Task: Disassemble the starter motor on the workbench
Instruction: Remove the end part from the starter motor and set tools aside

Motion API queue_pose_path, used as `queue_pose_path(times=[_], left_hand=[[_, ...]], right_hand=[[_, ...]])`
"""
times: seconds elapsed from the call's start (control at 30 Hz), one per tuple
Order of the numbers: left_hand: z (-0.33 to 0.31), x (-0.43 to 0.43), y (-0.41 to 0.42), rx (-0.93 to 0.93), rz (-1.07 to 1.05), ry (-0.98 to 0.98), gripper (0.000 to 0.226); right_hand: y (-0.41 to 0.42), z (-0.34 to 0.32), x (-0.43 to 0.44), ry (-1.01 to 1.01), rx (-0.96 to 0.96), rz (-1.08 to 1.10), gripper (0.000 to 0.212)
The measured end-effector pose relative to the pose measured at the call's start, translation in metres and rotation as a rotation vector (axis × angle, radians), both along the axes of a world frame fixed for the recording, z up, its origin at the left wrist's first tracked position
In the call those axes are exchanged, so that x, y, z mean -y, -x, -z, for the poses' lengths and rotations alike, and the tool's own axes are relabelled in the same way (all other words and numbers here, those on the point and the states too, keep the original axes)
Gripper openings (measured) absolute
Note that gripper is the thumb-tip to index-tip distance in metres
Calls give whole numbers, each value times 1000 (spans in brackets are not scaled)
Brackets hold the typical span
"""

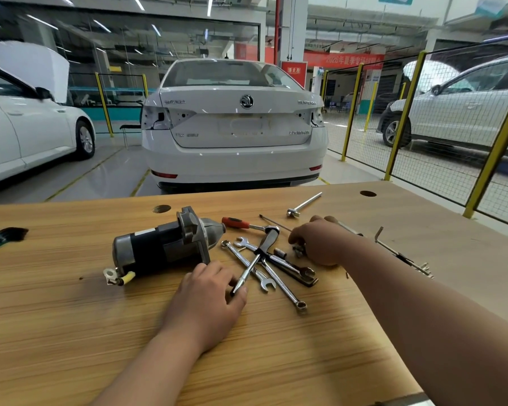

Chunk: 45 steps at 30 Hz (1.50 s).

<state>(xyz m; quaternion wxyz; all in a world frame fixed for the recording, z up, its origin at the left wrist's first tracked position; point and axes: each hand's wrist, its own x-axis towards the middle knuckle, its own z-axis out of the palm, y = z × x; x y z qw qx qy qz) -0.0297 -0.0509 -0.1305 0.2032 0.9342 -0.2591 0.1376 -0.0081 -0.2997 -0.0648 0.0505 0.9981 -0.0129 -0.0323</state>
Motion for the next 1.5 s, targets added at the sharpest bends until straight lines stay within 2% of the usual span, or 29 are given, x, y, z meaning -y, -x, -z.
queue_pose_path(times=[0.13,0.33,0.6,0.73,0.9,1.03,1.3,1.5], left_hand=[[-2,0,2,6,-8,-2,32],[-3,1,3,11,-16,-3,32],[-1,1,1,15,-18,5,32],[-1,1,2,23,-22,0,33],[1,0,2,38,-27,7,31],[-1,0,4,41,-37,7,31],[-1,0,4,26,-43,-13,31],[-6,-2,5,54,-35,-4,37]], right_hand=[[1,1,0,44,-1,-18,47],[-2,9,7,70,14,-67,33],[1,9,2,91,58,-134,33],[3,6,-2,65,39,-94,33],[4,2,-9,124,5,-74,39],[3,2,-12,165,41,-80,34],[3,8,-7,124,112,-99,29],[6,11,-9,73,190,-65,38]])
